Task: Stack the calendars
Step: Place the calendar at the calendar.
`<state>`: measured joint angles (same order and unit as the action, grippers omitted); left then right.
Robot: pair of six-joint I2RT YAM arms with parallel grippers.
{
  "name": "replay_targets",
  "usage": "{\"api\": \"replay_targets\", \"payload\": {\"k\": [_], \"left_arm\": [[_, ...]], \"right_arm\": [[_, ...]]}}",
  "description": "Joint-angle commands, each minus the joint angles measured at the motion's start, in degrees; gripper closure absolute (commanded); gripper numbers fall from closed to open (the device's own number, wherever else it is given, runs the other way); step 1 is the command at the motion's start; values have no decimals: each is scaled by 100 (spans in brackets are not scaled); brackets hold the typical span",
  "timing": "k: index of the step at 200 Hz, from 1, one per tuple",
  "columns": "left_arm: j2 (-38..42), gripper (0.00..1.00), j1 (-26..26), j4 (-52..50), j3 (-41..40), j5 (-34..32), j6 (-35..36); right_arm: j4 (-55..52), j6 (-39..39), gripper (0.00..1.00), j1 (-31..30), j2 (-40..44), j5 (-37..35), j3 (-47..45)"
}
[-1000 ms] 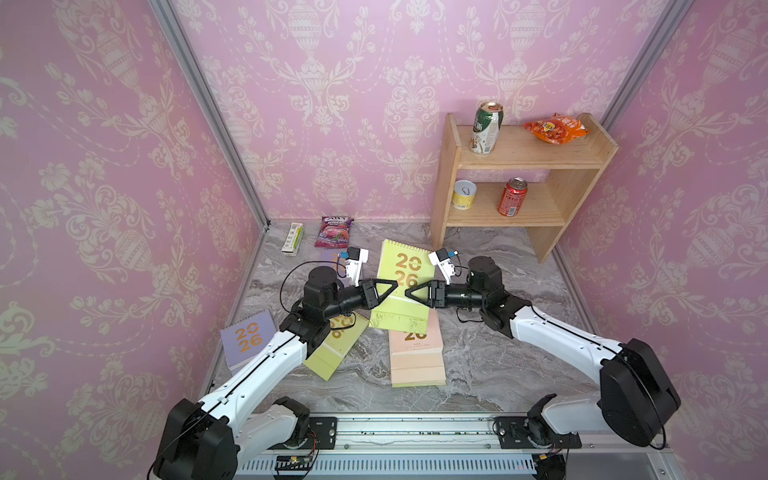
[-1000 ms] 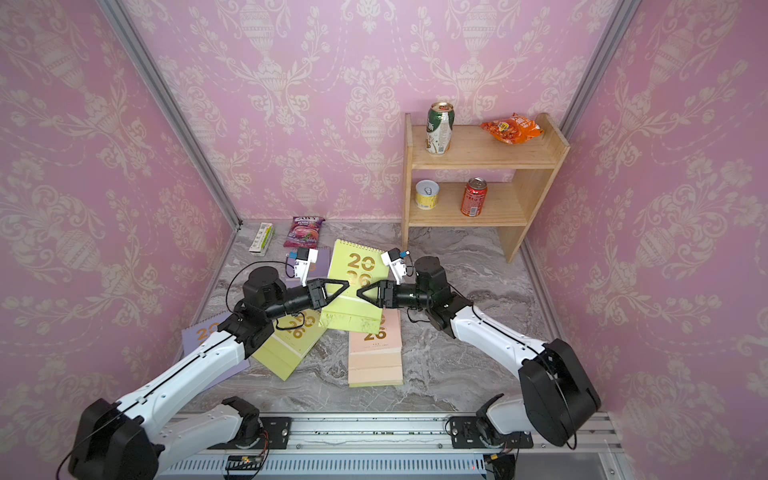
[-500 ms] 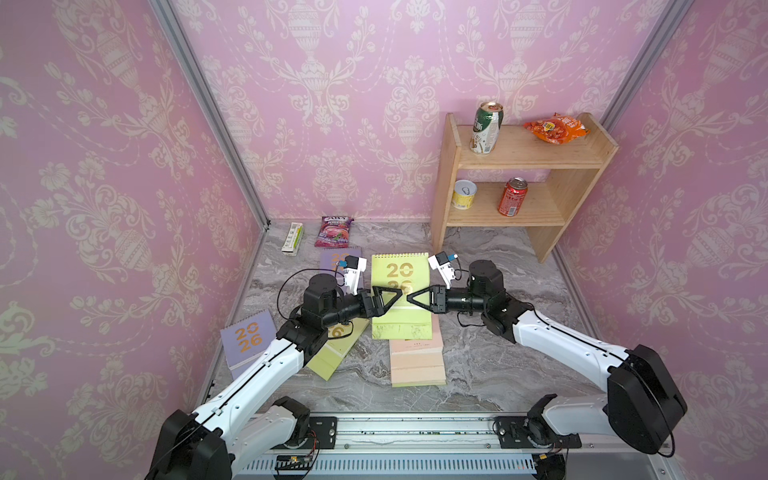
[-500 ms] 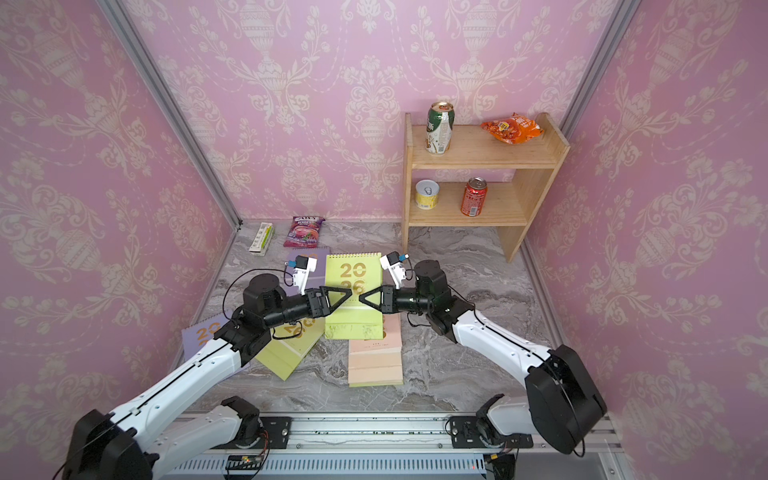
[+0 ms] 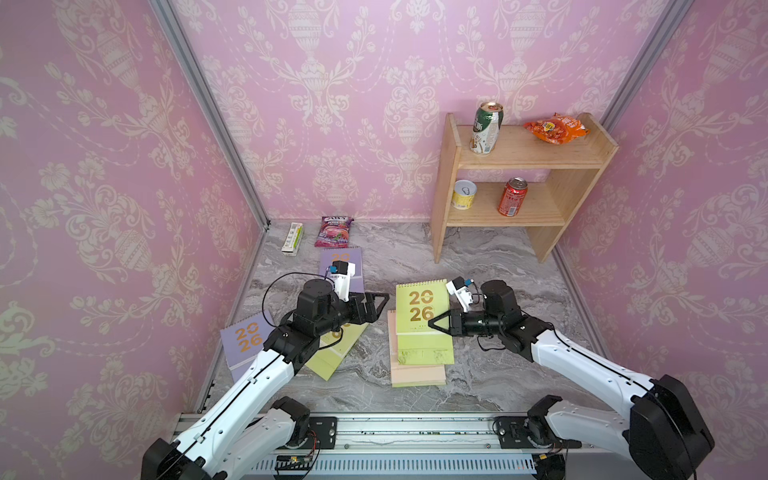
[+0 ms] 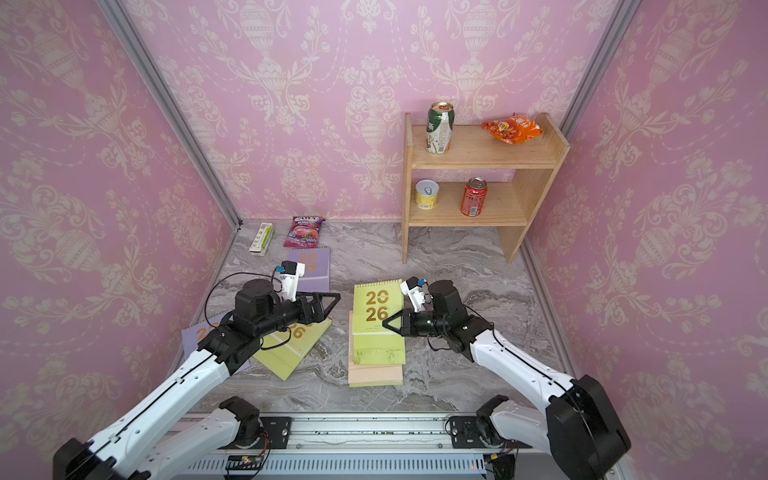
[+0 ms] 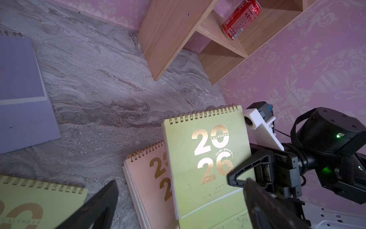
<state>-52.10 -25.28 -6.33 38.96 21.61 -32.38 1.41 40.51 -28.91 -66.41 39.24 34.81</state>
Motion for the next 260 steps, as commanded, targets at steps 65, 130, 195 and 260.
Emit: {"api": "replay_targets", "payload": {"k": [65,130,195,260], "left_arm": [[167,1,-12,35,-315,-152,171],[191,1,-12,29,-309,-104,206],[131,1,-12,26,-310,-52,236],[121,1,-12,97,-336,0,180]], "right_arm": [[672,278,100,-123,38,182,-509],[860,302,100,-264,-318,143,-427],[1051,270,100,-313,-913,167,-286],[1196,282,100,-335,-1312,167,-222]]}}
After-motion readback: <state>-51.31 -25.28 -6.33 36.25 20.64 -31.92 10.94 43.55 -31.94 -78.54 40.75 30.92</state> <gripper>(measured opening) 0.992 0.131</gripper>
